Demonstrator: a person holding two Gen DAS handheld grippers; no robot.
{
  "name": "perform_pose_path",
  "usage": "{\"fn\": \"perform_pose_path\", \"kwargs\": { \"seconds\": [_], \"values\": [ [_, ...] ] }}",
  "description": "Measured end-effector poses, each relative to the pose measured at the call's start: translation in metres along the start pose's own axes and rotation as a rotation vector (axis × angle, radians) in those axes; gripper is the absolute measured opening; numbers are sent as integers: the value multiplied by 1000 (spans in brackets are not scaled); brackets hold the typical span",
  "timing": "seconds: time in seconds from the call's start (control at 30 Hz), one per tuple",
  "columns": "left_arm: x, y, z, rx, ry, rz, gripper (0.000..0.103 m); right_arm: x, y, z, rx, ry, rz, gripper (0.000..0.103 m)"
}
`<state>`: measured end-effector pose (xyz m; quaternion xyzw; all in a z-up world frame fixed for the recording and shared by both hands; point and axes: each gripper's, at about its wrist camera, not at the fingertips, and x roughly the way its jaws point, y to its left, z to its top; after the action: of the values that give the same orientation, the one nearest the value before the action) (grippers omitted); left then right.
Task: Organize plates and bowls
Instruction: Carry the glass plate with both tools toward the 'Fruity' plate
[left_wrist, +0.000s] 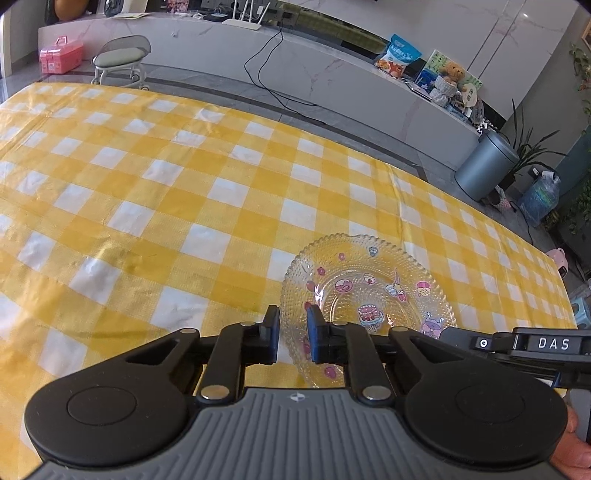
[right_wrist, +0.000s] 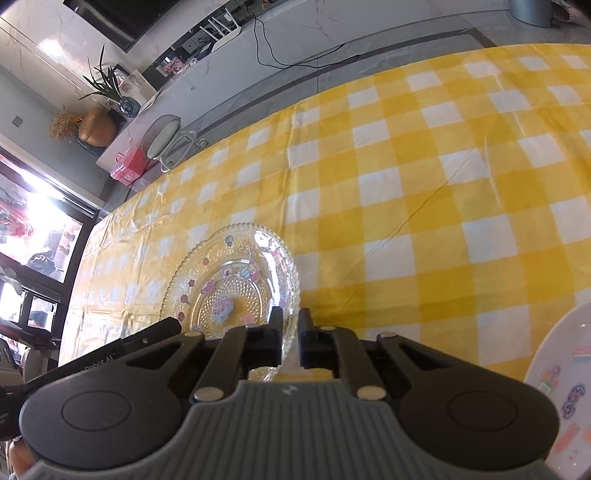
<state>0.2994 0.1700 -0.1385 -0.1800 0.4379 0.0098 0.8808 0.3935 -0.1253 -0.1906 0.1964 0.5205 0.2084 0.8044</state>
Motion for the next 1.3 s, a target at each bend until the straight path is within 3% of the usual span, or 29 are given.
{"fn": "perform_pose_path", "kwargs": {
  "seconds": [0.4, 0.8, 1.07, 1.3],
  "values": [
    [-27, -26, -5, 24, -14, -23, 17, -27, 0, -1, 10, -23, -6, 6],
    [-88, -96, -17, 103, -48, -105, 17, -119, -30, -25, 78, -120, 16, 6],
    [-128, -157, -55, 159, -48, -179, 17, -205, -64, -62, 120, -211, 1, 6],
    [-129, -193, -108, 177, 14, -224, 17, -260, -112, -113, 175, -242, -48, 6]
  ]
}}
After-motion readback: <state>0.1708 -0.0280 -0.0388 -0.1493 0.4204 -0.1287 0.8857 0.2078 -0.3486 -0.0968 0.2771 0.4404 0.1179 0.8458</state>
